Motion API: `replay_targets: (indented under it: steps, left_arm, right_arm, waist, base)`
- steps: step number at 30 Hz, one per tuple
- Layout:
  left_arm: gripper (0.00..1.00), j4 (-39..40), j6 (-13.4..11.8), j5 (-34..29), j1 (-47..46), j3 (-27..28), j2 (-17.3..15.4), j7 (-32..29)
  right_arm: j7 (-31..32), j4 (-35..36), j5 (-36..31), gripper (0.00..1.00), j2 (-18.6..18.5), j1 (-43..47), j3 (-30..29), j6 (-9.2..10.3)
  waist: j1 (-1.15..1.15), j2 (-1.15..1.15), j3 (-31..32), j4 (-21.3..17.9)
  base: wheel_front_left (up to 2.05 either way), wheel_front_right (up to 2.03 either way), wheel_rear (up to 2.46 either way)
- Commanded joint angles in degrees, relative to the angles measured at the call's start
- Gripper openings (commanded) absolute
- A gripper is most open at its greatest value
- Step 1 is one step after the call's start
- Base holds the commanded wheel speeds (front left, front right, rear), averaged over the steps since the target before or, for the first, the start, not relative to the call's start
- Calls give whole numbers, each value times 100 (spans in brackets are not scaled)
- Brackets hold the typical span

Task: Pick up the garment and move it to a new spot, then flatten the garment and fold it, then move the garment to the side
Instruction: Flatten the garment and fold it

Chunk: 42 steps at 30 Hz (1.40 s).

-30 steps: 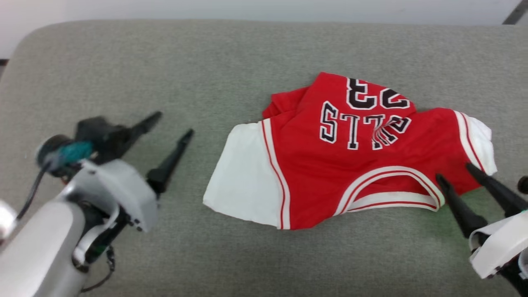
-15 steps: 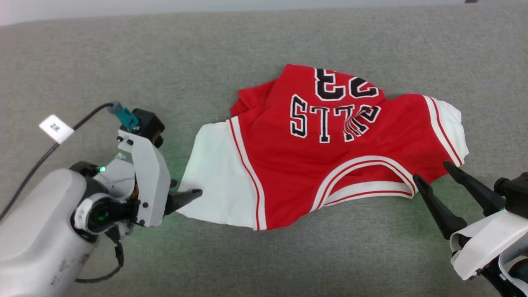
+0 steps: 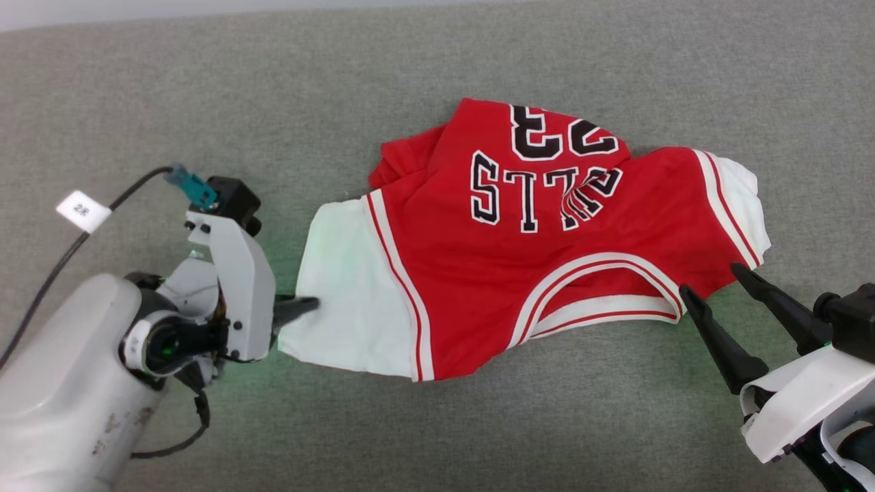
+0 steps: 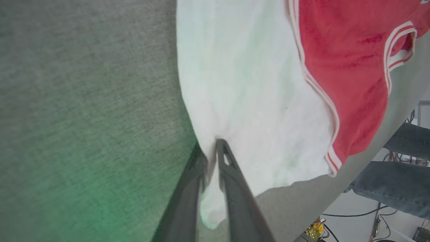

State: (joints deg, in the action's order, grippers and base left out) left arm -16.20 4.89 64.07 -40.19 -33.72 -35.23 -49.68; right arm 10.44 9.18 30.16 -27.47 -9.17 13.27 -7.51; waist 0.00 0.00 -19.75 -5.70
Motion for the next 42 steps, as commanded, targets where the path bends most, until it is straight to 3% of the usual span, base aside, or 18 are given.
replay_targets:
  steps: [1, 9, 16, 17, 18, 19, 20, 28, 36, 42]
  left_arm:
    - [0, -93, 14, -119, -37, -20, -39, 74]
    - [0, -442, -219, -406, -60, 241, -541, 415]
    - [3, -525, -229, -416, 87, 282, -524, 653]
    - [23, -523, -217, -454, 95, 277, -515, 725]
    - [23, -523, -217, -454, 95, 277, -515, 725]
    - [55, -520, -209, -497, 108, 281, -501, 812]
    - [100, -501, -190, -532, 125, 289, -489, 921]
    - [100, 15, -331, -1084, 653, 489, -529, 2503]
    - [100, 812, -642, -1727, 1566, 524, 1, 4549]
    - [100, 1034, -987, -2159, 1976, 445, 422, 5573]
  right_arm:
    - [20, 33, -49, 100, 6, -66, -18, 4]
    - [94, 61, -20, 100, -40, 5, -84, 4]
    - [180, 77, 18, 100, -120, 22, -44, 4]
    - [201, 79, 26, 100, -151, 10, -35, 4]
    - [201, 79, 26, 100, -151, 10, -35, 4]
    - [224, 83, 1, 100, -203, -7, -8, 4]
    - [262, 87, -62, 100, -272, -32, 33, 4]
    - [677, 84, -214, 100, -1084, -250, 602, 4]
    - [1200, 81, 197, 100, -2192, -451, 1086, 4]
    - [1492, -64, 534, 100, -2924, -763, 1534, 4]
  waist:
    - [0, 0, 17, 38]
    - [0, 0, 44, 138]
    - [0, 0, 80, 191]
    - [0, 0, 92, 193]
    - [0, 0, 92, 193]
    - [0, 0, 105, 193]
    - [0, 0, 118, 192]
    - [0, 0, 289, 272]
    - [0, 0, 282, 790]
    - [0, 0, 169, 1217]
  base:
    - [0, 0, 0]
    - [0, 0, 0]
    - [0, 0, 0]
    - [0, 0, 0]
    - [0, 0, 0]
    - [0, 0, 0]
    - [0, 0, 0]
    - [0, 0, 0]
    - [0, 0, 0]
    - [0, 0, 0]
